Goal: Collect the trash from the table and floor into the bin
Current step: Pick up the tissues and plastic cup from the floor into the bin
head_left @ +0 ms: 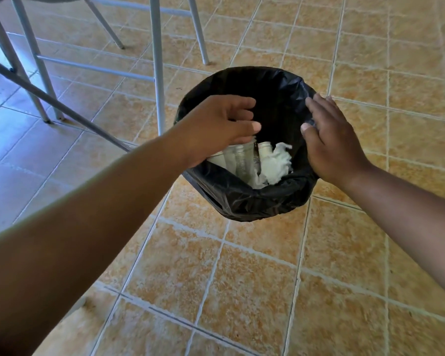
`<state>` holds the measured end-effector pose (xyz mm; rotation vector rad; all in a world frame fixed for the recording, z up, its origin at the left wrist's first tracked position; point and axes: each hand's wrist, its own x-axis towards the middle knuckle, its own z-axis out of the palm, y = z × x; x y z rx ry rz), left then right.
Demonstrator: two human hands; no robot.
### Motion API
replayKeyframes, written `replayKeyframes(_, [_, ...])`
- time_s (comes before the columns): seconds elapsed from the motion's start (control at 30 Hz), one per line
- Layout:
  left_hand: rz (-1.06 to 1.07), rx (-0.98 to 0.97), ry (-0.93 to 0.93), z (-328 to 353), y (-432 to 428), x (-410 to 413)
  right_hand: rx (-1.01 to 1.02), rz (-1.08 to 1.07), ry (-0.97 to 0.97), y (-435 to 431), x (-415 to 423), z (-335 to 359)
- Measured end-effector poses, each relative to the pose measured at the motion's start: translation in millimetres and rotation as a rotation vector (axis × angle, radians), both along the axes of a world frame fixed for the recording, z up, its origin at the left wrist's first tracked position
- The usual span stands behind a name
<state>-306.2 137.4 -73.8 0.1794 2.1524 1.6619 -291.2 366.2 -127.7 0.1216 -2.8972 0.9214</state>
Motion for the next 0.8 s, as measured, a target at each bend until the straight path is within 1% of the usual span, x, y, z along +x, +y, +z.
replayKeyframes(0.07, [0.08, 0.006, 0.084, -0.4, -5.5, -3.2, -0.004, -0.001, 0.001, 0.3, 0.3, -0.4])
replayKeyframes(0.1, [0.117, -0.031, 0.162, -1.1, -9.4, -5.1, 0.002, -0.001, -0.001, 0.3, 0.1, -0.5])
replayKeyframes(0.13, [0.16, -0.117, 0.278, -2.4, -14.0, -7.2, 0.01, 0.0, -0.004, 0.3, -0.2, -0.5])
replayKeyframes(0.2, [0.256, -0.347, 0.549, -6.6, -25.7, -10.9, 0.01, 0.0, -0.009, 0.8, -0.9, 0.3])
replayKeyframes(0.23, [0.3, -0.451, 0.651, -8.9, -32.3, -12.6, 0.0, -0.004, -0.008, 1.5, -1.2, 0.9])
replayKeyframes(0.27, [0.329, -0.539, 0.705, -12.5, -39.2, -14.9, -0.011, -0.009, -0.001, 2.4, -1.3, 1.7])
replayKeyframes(0.3, [0.336, -0.622, 0.715, -17.7, -46.2, -18.0, -0.019, -0.017, 0.015, 3.6, -1.1, 2.4])
replayKeyframes(0.33, [0.323, -0.705, 0.684, -23.5, -52.6, -21.1, -0.024, -0.027, 0.035, 4.9, -0.9, 2.9])
replayKeyframes(0.4, [0.285, -0.815, 0.568, -33.9, -62.5, -25.1, -0.02, -0.054, 0.074, 7.9, -0.8, 2.9])
replayKeyframes(0.47, [0.283, -0.811, 0.504, -41.6, -68.2, -27.0, -0.005, -0.089, 0.106, 11.9, -3.0, 3.2])
replayKeyframes(0.57, [0.293, -0.779, 0.483, -48.3, -70.0, -26.4, -0.01, -0.146, 0.123, 19.1, -7.1, 3.7])
replayKeyframes(0.63, [0.318, -0.76, 0.447, -50.4, -69.5, -27.8, -0.008, -0.168, 0.103, 23.6, -9.0, 3.5])
replayKeyframes(0.73, [0.369, -0.721, 0.341, -48.6, -69.9, -29.9, -0.03, -0.17, 0.055, 25.5, -15.1, 3.6])
replayKeyframes(0.8, [0.361, -0.704, 0.295, -44.9, -68.9, -24.3, -0.043, -0.172, 0.027, 25.4, -13.6, 6.4])
